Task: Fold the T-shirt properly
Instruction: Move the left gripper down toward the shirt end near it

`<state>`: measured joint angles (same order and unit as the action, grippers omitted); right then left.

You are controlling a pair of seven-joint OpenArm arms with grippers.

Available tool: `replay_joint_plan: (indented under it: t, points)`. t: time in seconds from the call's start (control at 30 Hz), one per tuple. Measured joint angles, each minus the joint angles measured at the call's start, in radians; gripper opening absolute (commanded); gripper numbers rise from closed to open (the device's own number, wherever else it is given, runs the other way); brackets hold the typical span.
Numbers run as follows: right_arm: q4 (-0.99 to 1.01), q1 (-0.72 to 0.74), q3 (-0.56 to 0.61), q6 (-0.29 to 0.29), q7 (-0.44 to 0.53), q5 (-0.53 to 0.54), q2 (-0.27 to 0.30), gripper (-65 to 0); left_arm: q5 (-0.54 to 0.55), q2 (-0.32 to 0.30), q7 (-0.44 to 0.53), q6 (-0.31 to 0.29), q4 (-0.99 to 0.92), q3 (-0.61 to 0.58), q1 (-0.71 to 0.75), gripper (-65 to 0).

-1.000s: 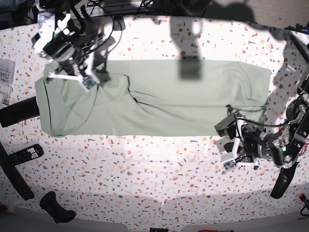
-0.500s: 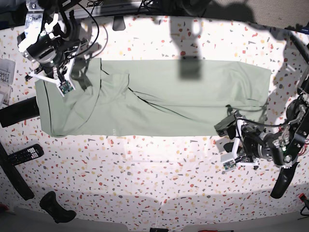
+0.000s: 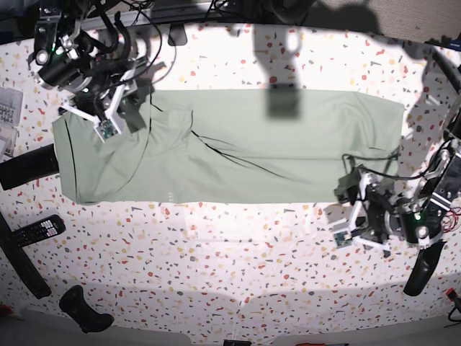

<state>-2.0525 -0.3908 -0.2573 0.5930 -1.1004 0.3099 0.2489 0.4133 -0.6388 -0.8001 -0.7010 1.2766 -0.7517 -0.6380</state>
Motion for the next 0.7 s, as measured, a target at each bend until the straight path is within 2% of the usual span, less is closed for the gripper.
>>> replay_joint_plan:
  t: [0.1,0.2,0.3,0.47,0.57,0.7]
  points:
    - [-0.001,0.0,0.0,0.001,-0.001,0.055,0.0,-40.4,-0.047,0.032,-0.064,-0.003,-0.023,0.0,0.0,-34.3]
    - [-0.001,0.0,0.0,0.017,-0.001,0.108,0.0,-40.4,0.001,0.05,-0.061,-0.004,-0.069,0.0,-0.006,-34.5]
    - [-0.001,0.0,0.0,0.028,-0.001,0.133,0.001,-40.4,-0.007,0.082,-0.061,-0.003,-0.144,0.0,-0.022,-34.5]
    - [-0.002,0.0,0.0,0.029,0.0,0.133,0.0,-40.4,0.035,0.101,-0.103,-0.003,-0.26,-0.002,-0.07,-34.5]
    - [-0.002,0.0,0.0,0.029,-0.001,0.133,0.0,-40.4,0.035,0.098,-0.123,0.001,-0.29,-0.056,-0.092,-34.5]
    - [-0.002,0.0,0.0,0.029,-0.001,0.133,0.0,-40.4,0.035,0.098,-0.124,0.0,-0.314,-0.198,-0.093,-34.5]
